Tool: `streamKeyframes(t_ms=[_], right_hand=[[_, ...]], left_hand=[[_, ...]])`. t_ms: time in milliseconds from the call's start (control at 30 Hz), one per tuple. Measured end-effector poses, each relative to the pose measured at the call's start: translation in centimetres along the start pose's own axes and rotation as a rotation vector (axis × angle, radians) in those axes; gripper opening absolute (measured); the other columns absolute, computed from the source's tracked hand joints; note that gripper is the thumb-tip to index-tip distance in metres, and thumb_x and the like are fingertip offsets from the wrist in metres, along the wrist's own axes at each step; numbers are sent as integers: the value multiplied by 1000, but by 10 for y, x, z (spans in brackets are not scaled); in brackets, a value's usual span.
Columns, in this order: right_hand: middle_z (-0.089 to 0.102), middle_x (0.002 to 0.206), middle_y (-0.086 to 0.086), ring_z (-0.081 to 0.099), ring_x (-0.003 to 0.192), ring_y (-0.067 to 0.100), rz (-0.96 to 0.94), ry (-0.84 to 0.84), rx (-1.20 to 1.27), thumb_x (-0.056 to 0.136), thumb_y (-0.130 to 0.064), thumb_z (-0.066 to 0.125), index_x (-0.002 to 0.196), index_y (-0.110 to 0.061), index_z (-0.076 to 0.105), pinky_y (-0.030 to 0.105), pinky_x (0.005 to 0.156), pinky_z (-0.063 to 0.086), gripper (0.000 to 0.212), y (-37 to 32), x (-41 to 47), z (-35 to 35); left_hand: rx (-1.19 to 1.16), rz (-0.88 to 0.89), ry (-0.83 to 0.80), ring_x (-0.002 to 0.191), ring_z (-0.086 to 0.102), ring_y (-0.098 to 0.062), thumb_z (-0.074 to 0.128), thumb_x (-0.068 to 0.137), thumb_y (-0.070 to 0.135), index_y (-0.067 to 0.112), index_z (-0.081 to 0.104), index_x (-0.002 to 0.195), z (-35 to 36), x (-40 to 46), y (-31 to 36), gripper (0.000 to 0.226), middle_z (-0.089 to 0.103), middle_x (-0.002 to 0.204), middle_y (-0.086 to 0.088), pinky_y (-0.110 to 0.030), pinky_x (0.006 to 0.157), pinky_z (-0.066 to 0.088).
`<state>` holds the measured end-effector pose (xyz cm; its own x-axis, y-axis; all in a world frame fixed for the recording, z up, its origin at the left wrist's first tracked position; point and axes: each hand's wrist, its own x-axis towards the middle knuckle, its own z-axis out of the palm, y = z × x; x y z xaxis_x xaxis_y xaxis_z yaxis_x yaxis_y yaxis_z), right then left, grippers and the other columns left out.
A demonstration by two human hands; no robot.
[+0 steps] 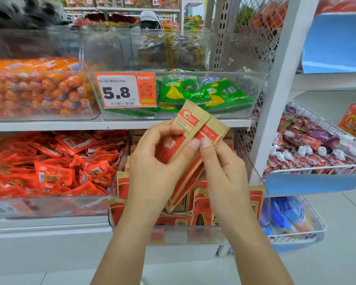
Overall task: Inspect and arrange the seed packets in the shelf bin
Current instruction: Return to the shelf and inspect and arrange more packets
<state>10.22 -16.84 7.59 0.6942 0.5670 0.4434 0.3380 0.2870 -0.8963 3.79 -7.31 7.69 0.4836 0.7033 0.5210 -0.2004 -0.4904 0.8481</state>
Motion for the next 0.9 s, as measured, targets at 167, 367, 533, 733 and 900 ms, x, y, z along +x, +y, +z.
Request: streamKeyframes(t_ms=[167, 367, 533, 733, 900], right_hand=[[47, 59, 14, 40, 57, 12, -1, -19, -21, 101, -35, 46, 91, -32, 69, 33, 49, 32, 25, -3, 2, 3], [47, 57, 2, 41, 54, 11, 27, -31, -15, 96, -39, 47, 82, -30, 66, 29, 49, 33, 25, -3, 2, 5], [51, 61, 14, 45, 56, 11, 23, -51, -17, 98, -34, 47, 85, -30, 67, 30, 51, 37, 25, -3, 1, 6], [54, 57, -11, 47, 56, 2, 31, 36, -42, 102, -29, 45, 85, -26, 66, 23, 53, 39, 28, 3, 4, 3], [65, 66, -6, 56, 66, 13, 107, 220, 9, 103, -33, 46, 71, -26, 65, 36, 64, 47, 38, 8, 13, -10]], left_hand=[[92, 46, 52, 92, 66, -3, 69, 81, 39, 27, 67, 95, -3, 4, -2, 18, 70, 95, 16, -24, 83, 52], [110, 82, 44, 85, 67, -4, 61, 91, 35, 35, 65, 91, -8, 6, -6, 5, 70, 88, 19, -33, 78, 55], [67, 55, 42, 83, 69, -8, 62, 90, 33, 28, 70, 91, -8, 5, -8, 9, 72, 87, 15, -39, 77, 57], [-14, -29, -97, 112, 62, 1, 65, 83, 42, 37, 73, 96, -10, 5, -11, 16, 70, 119, 9, -31, 96, 51], [119, -111, -400, 131, 41, 9, 65, 64, 67, 53, 54, 126, -16, 1, -10, 64, 40, 147, 24, -21, 105, 37]])
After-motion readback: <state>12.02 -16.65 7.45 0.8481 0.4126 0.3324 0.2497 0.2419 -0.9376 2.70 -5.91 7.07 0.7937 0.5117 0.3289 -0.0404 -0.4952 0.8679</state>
